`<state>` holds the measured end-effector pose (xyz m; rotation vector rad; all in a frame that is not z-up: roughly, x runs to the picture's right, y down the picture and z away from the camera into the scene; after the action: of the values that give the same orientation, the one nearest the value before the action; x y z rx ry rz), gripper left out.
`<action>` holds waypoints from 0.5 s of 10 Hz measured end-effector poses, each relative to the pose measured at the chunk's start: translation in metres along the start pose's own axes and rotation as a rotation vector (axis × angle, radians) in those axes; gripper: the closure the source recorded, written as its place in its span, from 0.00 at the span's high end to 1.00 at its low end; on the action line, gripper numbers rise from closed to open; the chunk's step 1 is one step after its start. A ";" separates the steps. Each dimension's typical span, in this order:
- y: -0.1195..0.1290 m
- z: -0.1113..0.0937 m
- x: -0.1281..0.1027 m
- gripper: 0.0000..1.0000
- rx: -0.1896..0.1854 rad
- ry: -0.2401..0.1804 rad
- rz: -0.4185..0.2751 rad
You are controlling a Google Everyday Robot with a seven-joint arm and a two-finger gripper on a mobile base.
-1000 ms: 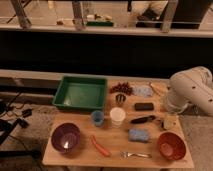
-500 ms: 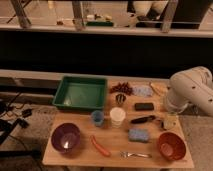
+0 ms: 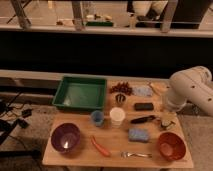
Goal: Place grapes in tray
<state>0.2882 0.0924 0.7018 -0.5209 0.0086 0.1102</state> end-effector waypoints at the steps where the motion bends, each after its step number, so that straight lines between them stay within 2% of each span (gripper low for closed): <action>1: -0.017 0.005 -0.006 0.80 0.014 -0.015 0.011; 3: -0.047 0.016 -0.020 0.80 0.036 -0.044 0.023; 5: -0.065 0.030 -0.039 0.80 0.041 -0.068 0.017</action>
<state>0.2563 0.0475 0.7609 -0.4759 -0.0510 0.1441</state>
